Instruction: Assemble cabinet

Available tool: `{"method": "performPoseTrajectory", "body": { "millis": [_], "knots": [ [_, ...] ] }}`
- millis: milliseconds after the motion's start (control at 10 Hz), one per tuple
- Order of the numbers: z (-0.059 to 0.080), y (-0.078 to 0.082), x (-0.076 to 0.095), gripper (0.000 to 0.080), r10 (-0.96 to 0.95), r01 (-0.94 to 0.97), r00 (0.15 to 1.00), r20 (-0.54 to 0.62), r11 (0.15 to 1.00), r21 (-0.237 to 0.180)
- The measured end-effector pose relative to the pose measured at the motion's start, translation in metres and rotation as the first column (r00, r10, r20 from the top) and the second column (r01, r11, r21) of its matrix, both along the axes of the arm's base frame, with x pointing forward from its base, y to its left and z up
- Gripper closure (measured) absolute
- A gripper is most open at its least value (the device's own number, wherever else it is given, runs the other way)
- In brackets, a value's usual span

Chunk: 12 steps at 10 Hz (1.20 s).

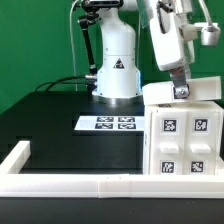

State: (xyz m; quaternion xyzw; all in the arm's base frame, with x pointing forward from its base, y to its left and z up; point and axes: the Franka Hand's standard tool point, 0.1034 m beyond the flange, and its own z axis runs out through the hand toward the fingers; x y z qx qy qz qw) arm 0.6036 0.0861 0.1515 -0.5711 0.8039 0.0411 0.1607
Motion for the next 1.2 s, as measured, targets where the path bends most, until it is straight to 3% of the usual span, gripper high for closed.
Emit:
{"method": "performPoseTrajectory", "body": {
  "millis": [200,300,400,800,1000,1200],
  "knots": [
    [0.000,0.002,0.000,0.0243,-0.009,0.009,1.000,-0.003,1.000,0.003],
    [0.001,0.002,0.000,0.0081,0.004,-0.004,1.000,0.001,1.000,0.000],
    [0.005,0.004,-0.001,0.0017,0.031,-0.030,0.999,0.013,1.000,-0.004],
    [0.032,0.011,-0.004,0.0002,0.032,-0.032,0.998,0.050,0.999,0.013],
    [0.029,0.011,-0.005,0.0002,0.054,-0.054,0.997,0.049,0.999,0.007],
    [0.024,0.011,-0.006,0.0002,0.205,-0.205,0.978,0.040,0.979,-0.012]
  ]
}}
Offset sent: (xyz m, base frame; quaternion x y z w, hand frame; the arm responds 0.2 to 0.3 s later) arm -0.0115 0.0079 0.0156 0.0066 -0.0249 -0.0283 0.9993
